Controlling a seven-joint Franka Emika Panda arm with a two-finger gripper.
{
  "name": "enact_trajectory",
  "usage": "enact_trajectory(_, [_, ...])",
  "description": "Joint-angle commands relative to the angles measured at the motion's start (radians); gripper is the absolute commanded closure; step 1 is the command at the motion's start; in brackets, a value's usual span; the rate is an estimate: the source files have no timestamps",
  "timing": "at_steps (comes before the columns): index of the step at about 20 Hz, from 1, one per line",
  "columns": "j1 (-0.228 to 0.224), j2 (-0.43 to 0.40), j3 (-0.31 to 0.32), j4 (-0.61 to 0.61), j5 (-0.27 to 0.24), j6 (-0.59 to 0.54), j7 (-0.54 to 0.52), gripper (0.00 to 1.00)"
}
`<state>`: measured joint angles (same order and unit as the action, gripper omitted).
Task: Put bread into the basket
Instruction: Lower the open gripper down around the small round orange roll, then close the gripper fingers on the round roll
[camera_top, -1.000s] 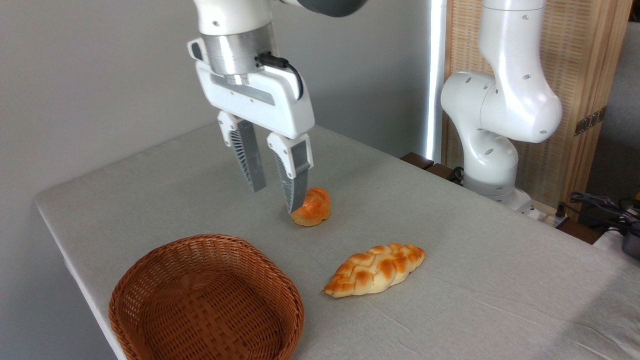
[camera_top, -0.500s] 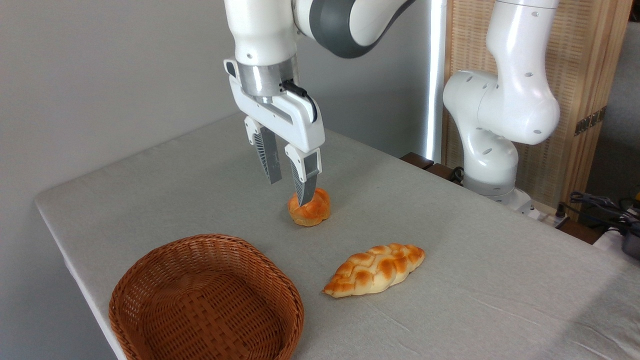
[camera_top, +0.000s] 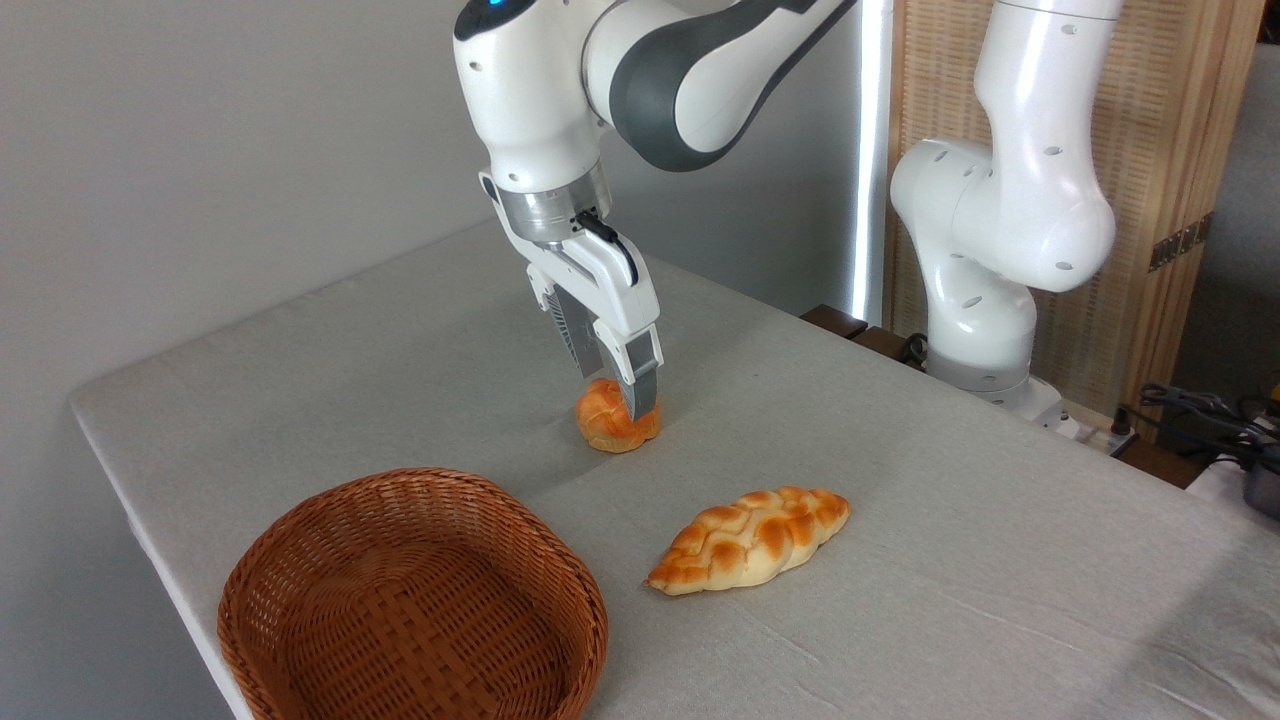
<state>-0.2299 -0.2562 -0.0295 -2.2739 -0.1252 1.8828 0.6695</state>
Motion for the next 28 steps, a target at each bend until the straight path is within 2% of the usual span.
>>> enact_trajectory(1, [-0.020, -0.002, -0.003, -0.035, -0.017, 0.056, 0.013, 0.00])
enact_trajectory(12, [-0.060, 0.028, -0.004, -0.075, -0.017, 0.120, 0.013, 0.00])
enact_trajectory(13, [-0.060, 0.028, -0.004, -0.076, -0.017, 0.124, 0.012, 0.05])
enact_trajectory(14, [-0.060, 0.029, -0.003, -0.076, -0.017, 0.124, 0.012, 0.20])
enact_trajectory(15, [-0.060, 0.028, -0.003, -0.076, -0.017, 0.125, 0.013, 0.46])
enact_trajectory(16, [-0.060, 0.028, -0.003, -0.076, -0.017, 0.127, 0.016, 0.62])
enact_trajectory(17, [-0.060, 0.029, -0.003, -0.076, -0.017, 0.127, 0.019, 0.69])
enact_trajectory(28, [-0.058, 0.032, -0.001, -0.075, -0.014, 0.119, 0.027, 0.73])
